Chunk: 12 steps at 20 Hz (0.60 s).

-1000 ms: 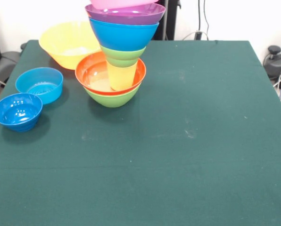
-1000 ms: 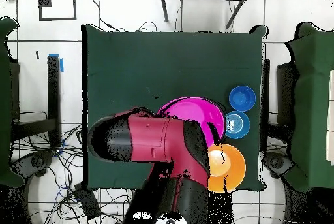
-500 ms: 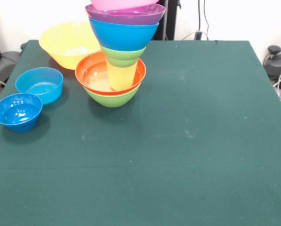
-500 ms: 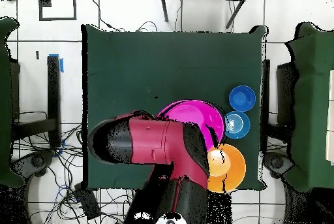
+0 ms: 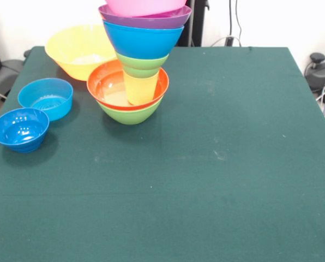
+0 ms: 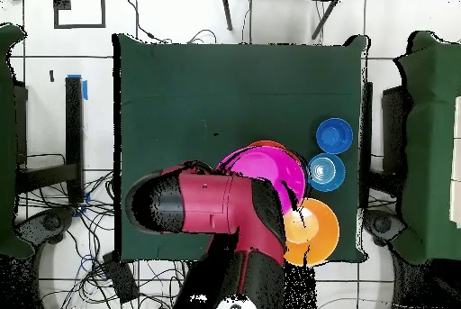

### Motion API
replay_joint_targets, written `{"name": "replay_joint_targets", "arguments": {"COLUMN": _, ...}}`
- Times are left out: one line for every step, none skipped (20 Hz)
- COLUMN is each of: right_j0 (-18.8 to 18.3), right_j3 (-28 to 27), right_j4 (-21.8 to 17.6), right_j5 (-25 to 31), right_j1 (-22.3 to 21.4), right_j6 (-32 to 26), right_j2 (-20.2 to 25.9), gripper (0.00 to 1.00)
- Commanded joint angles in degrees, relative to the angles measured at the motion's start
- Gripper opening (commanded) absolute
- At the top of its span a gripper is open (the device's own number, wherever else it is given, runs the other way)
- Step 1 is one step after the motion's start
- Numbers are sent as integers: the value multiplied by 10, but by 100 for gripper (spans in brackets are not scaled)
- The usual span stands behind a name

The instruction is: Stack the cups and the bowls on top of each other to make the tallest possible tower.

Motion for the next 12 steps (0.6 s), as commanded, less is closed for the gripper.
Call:
{"name": "replay_joint_targets", "arguments": {"right_j0": -5, "right_j3": 40, "right_j4": -45, "right_j5": -32, "right_j1": 0, "right_j6": -28, "right_j2": 56, "gripper": 0}}
{"name": "replay_joint_targets", "arguments": {"right_j0": -5, "right_j3": 40, "right_j4": -45, "right_j5": -32, "right_j1": 1, "right_j6": -28, "right_j2": 57, "gripper": 0}}
{"name": "replay_joint_targets", "arguments": {"right_j0": -2, "right_j3": 38, "right_j4": -48, "right_j5": -31, "right_j1": 2, "right_j6": -27, "right_j2": 55, "gripper": 0}}
{"name": "replay_joint_targets", "arguments": {"right_j0": 0, "right_j3": 36, "right_j4": -51, "right_j5": -32, "right_j1": 3, "right_j6": -25, "right_j2": 53, "gripper": 0}}
{"name": "replay_joint_targets", "arguments": {"right_j0": 2, "right_j3": 33, "right_j4": -55, "right_j5": -33, "right_j1": 4, "right_j6": -25, "right_j2": 51, "gripper": 0}}
{"name": "replay_joint_targets", "arguments": {"right_j0": 3, "right_j3": 32, "right_j4": -58, "right_j5": -34, "right_j1": 5, "right_j6": -25, "right_j2": 50, "gripper": 0}}
{"name": "replay_joint_targets", "arguments": {"right_j0": 2, "right_j3": 30, "right_j4": -59, "right_j5": -34, "right_j1": 5, "right_j6": -28, "right_j2": 50, "gripper": 0}}
{"name": "replay_joint_targets", "arguments": {"right_j0": 1, "right_j3": 28, "right_j4": -60, "right_j5": -34, "right_j1": 7, "right_j6": -28, "right_j2": 50, "gripper": 0}}
{"name": "replay_joint_targets", "arguments": {"right_j0": 3, "right_j3": 24, "right_j4": -66, "right_j5": -36, "right_j1": 8, "right_j6": -28, "right_j2": 49, "gripper": 0}}
{"name": "replay_joint_targets", "arguments": {"right_j0": 3, "right_j3": 20, "right_j4": -70, "right_j5": -37, "right_j1": 10, "right_j6": -28, "right_j2": 48, "gripper": 0}}
{"name": "replay_joint_targets", "arguments": {"right_j0": 2, "right_j3": 17, "right_j4": -76, "right_j5": -42, "right_j1": 11, "right_j6": -29, "right_j2": 48, "gripper": 0}}
{"name": "replay_joint_targets", "arguments": {"right_j0": -3, "right_j3": 18, "right_j4": -76, "right_j5": -43, "right_j1": 11, "right_j6": -34, "right_j2": 52, "gripper": 0}}
